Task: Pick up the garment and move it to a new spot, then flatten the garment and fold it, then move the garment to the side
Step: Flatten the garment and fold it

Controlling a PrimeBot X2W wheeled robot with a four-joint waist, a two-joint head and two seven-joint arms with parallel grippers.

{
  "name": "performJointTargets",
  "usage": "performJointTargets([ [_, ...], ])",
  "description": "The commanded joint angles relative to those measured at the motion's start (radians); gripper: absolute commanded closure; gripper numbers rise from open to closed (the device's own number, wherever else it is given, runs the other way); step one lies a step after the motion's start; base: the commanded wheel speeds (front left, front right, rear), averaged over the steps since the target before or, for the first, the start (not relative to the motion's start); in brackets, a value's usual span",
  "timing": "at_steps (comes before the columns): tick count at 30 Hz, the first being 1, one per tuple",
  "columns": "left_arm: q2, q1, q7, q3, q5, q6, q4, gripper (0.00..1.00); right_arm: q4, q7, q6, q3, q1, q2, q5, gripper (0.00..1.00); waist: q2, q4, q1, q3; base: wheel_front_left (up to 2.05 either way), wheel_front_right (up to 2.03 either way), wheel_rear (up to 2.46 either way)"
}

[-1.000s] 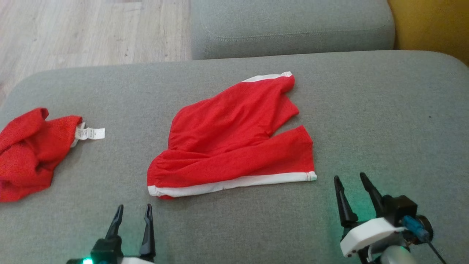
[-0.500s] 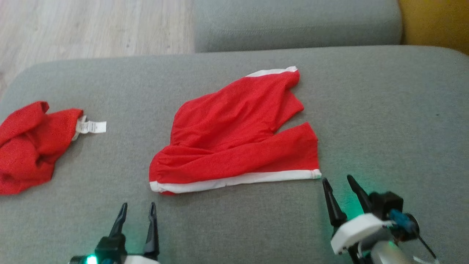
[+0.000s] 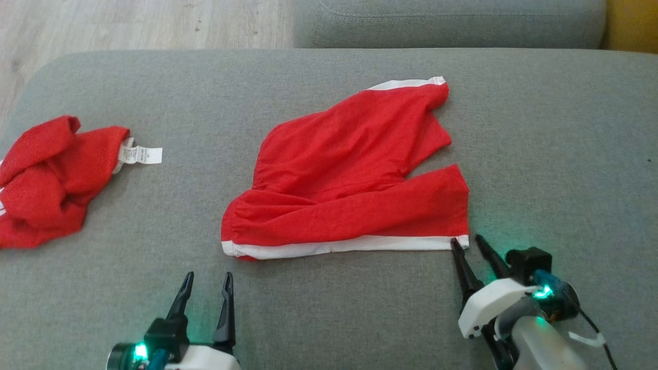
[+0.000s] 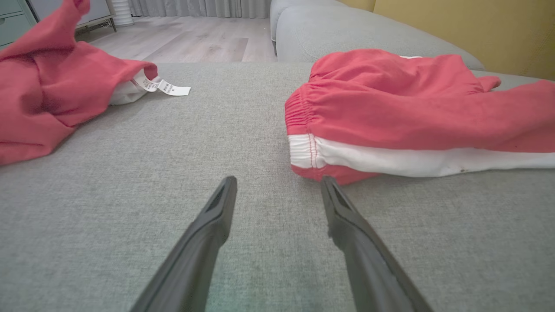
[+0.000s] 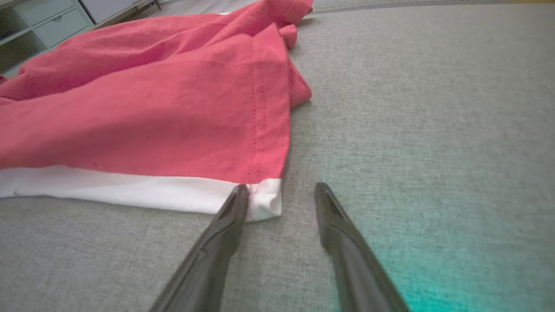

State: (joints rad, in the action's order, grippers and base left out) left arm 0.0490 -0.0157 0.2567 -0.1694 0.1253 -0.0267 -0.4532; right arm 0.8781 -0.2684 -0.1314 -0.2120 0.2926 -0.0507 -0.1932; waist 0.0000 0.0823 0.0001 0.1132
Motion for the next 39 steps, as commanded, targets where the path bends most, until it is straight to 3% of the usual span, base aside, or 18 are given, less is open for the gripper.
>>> performJointTargets([
  [1, 0.001, -0.036, 0.005, 0.032, 0.014, 0.003, 0.023, 0.0, 0.02, 0.007, 0.001, -0.05, -0.008, 0.0, -0.003, 1.0, 0.0, -0.006, -0.0001, 0.001, 0.0, 0.0, 0.0],
  [7, 0.001, -0.049, 0.005, 0.036, 0.049, -0.005, 0.033, 0.0, 0.003, 0.007, 0.001, -0.016, -0.018, 0.0, -0.01, 1.0, 0.0, -0.03, -0.0001, -0.003, 0.0, 0.0, 0.0],
  [14, 0.001, -0.066, 0.005, -0.023, 0.118, -0.08, 0.008, 0.0, -0.062, 0.007, 0.001, 0.078, -0.07, 0.0, 0.035, 1.0, 0.0, -0.053, -0.0001, -0.007, 0.0, 0.0, 0.0],
  [18, 0.001, -0.074, 0.005, -0.064, 0.147, -0.098, -0.02, 0.0, -0.076, 0.007, 0.001, 0.091, -0.077, 0.0, 0.041, 1.0, 0.0, -0.061, -0.0001, -0.005, 0.0, 0.0, 0.0],
  [34, 0.049, -0.134, 0.005, -0.175, 0.24, -0.104, -0.078, 0.0, -0.107, 0.007, 0.001, 0.075, -0.064, 0.0, 0.025, 1.0, 0.0, -0.115, -0.0001, 0.013, 0.0, 0.0, 0.0],
  [37, 0.052, -0.135, 0.005, -0.203, 0.255, -0.104, -0.091, 0.98, -0.122, 0.007, 0.001, 0.082, -0.067, 0.0, 0.018, 1.0, 0.0, -0.119, -0.0001, 0.009, 0.0, 0.0, 0.0],
  [39, 0.058, -0.136, 0.005, -0.215, 0.264, -0.104, -0.087, 1.0, -0.133, 0.007, 0.001, 0.083, -0.067, 0.0, 0.011, 1.0, 0.0, -0.117, -0.0001, 0.001, 0.0, 0.0, 0.0],
])
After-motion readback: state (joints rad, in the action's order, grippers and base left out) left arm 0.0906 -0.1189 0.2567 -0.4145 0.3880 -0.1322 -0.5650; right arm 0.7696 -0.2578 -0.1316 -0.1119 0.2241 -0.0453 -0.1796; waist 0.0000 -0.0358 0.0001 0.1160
